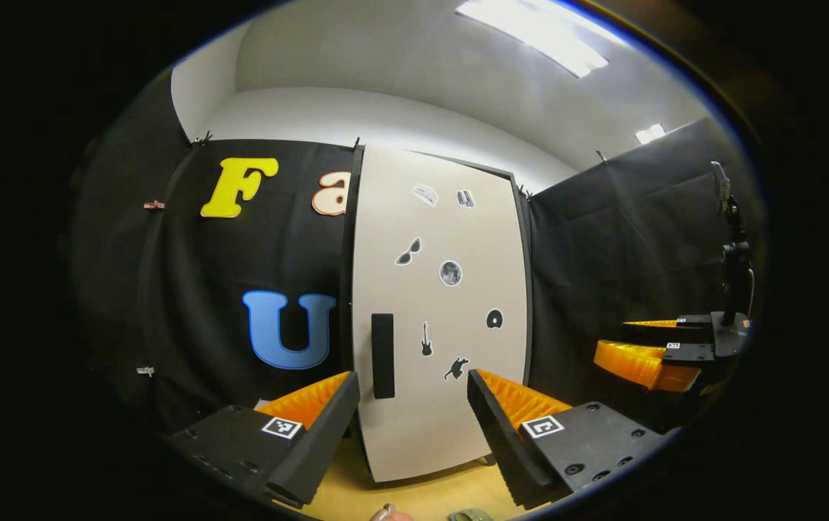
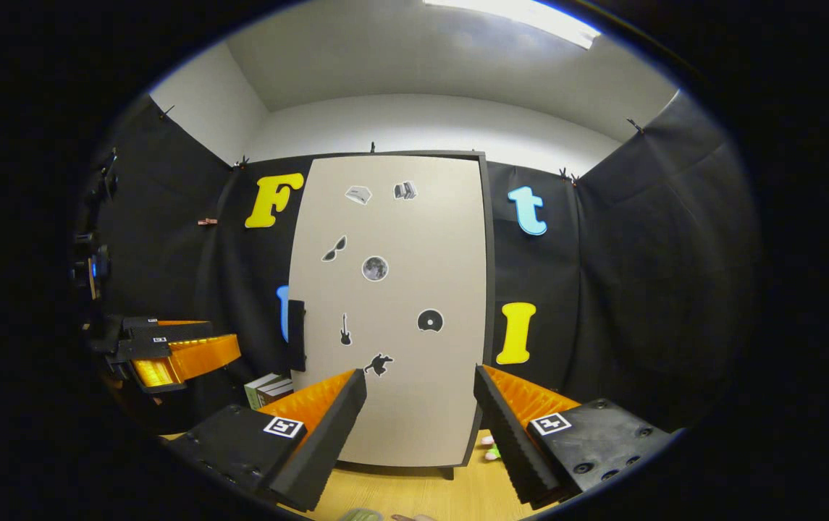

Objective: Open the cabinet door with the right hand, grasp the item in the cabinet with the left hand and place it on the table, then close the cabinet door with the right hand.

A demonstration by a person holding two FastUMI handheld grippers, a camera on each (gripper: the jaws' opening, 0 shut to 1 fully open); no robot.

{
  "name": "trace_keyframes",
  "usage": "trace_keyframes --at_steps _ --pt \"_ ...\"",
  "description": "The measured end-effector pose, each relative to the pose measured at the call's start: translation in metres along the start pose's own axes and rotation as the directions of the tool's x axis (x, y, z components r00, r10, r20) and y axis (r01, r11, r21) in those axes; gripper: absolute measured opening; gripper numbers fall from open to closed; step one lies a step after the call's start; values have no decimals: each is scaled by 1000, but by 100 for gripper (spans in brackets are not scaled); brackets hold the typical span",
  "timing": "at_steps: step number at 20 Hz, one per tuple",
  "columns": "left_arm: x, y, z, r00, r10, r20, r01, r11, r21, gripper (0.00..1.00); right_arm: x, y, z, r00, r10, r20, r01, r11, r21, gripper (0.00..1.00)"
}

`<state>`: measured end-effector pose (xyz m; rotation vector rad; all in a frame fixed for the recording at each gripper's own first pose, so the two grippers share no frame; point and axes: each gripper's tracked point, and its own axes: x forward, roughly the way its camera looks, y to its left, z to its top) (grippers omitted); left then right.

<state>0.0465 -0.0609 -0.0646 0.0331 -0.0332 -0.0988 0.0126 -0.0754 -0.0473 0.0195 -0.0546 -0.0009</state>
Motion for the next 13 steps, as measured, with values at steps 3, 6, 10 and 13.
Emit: trace_keyframes --at_steps 3,6,10,13 --pt "0 -1 -1 1000 5 2 -5 1000 -6 95 -1 0 1 1000 0 2 0 1000 -2 98" --pt "-1 -1 1 1000 2 6 -2 1000 -18 94 -3 2 3 1000 1 8 -1 1000 -5 98" --pt "-2 -4 4 1000 -5 10 5 1000 -4 95 -3 2 6 1000 2 13 -2 1000 -8 98" --pt "-2 -8 3 1000 -14 9 14 1000 6 94 -5 4 6 1000 4 13 -4 1000 -11 98"
